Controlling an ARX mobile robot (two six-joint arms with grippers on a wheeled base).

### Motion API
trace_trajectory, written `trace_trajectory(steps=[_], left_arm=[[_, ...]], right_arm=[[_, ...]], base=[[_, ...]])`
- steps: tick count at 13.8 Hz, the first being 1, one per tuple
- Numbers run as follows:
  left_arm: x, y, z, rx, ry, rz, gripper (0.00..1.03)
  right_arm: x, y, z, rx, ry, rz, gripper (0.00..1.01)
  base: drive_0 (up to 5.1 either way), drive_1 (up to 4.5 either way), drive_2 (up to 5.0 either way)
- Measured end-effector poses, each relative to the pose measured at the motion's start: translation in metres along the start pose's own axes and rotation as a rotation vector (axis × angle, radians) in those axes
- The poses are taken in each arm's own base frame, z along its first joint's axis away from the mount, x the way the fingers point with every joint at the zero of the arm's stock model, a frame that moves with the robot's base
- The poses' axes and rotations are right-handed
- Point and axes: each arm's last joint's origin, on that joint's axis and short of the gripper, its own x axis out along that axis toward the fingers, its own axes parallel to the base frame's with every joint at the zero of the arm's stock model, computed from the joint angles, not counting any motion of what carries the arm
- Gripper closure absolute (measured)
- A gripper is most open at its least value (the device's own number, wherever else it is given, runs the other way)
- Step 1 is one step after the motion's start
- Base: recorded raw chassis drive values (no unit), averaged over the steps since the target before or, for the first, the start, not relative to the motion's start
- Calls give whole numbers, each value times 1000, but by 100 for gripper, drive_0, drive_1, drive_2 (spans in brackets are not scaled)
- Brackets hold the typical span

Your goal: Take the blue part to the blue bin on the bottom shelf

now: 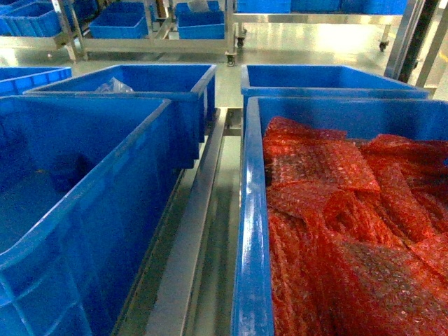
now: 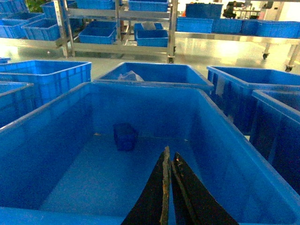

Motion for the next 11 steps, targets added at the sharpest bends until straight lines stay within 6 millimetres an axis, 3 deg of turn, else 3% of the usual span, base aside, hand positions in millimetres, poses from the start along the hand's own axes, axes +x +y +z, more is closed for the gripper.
trace_trajectory(steps=[2,5,9,10,11], left_arm=[[-10,0,-5,0,27,2,101],[-11,0,-3,2,9,1,100],[-11,0,-3,2,14,0,51],[-11,0,-3,2,14,0,31],[-11,0,-3,3,14,1,3]], right_arm=[[0,0,0,0,-1,0,3],[0,0,0,0,0,0,3],[0,0,0,0,0,0,3],[0,0,0,0,0,0,3],[0,0,0,0,0,0,3]], base=[[0,0,0],[0,0,0],[0,0,0],[0,0,0],[0,0,0]])
